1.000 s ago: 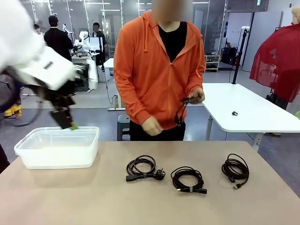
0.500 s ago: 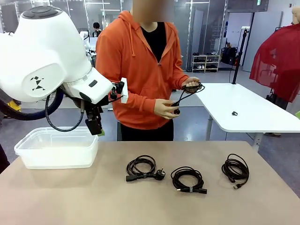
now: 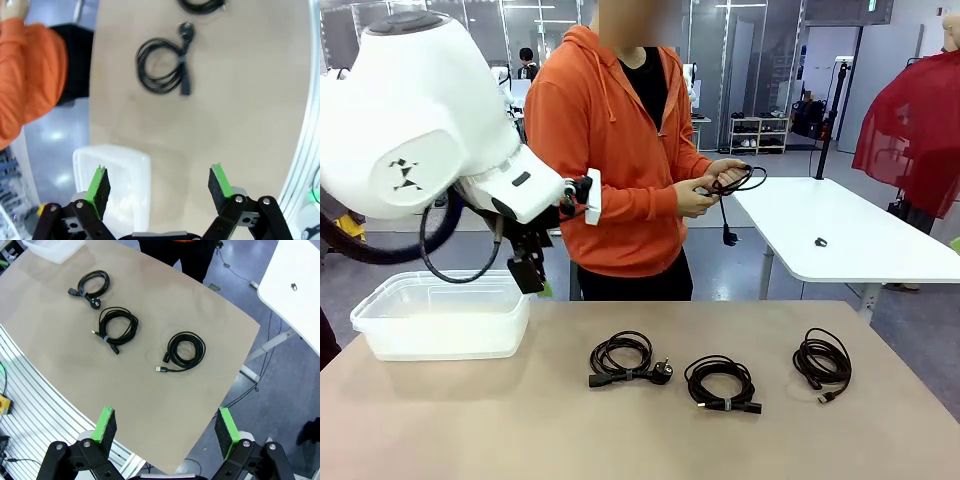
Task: Organize and store the cables.
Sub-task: Place the Power Cable into the Organizing box.
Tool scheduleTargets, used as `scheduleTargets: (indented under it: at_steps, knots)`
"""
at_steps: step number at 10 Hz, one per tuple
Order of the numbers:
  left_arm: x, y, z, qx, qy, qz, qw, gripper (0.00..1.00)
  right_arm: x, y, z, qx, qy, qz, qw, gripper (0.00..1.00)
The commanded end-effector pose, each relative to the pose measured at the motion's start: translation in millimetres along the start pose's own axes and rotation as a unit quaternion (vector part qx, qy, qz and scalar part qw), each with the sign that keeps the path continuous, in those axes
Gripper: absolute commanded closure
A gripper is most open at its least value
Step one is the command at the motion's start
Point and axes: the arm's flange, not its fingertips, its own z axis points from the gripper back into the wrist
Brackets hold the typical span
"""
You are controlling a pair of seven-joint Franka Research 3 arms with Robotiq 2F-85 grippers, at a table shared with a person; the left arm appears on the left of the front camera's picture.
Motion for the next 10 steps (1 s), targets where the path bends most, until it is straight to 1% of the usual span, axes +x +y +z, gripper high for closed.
scheduleTargets:
  at_steps: [1, 4, 5, 6, 8, 10]
  knots:
    - [15.6, 12.9, -27.1, -0.057, -0.039, -0.054, 0.996, 0.00, -1.5, -0.5, -0.1, 0.000, 0.001, 0.001, 1.000, 0.00]
    - [40.3, 31.4, -80.4, -0.088, -0.038, -0.098, 0.991, 0.00, -1.5, -0.5, -0.1, 0.000, 0.001, 0.001, 1.000, 0.00]
    - [44.7, 37.2, -99.4, -0.095, -0.028, -0.103, 0.990, 0.00, -1.5, -0.5, -0.1, 0.000, 0.001, 0.001, 1.000, 0.00]
    - [49.6, 45.0, -123.4, -0.116, -0.025, -0.091, 0.989, 0.00, -1.5, -0.5, -0.1, 0.000, 0.001, 0.001, 1.000, 0.00]
    - [60.4, 52.5, -154.8, -0.140, -0.021, -0.068, 0.988, 0.00, -1.5, -0.5, -0.1, 0.000, 0.001, 0.001, 1.000, 0.00]
    - [71.9, 48.7, -177.0, -0.163, 0.009, -0.043, 0.986, 0.00, -1.5, -0.5, -0.1, 0.000, 0.001, 0.001, 1.000, 0.00]
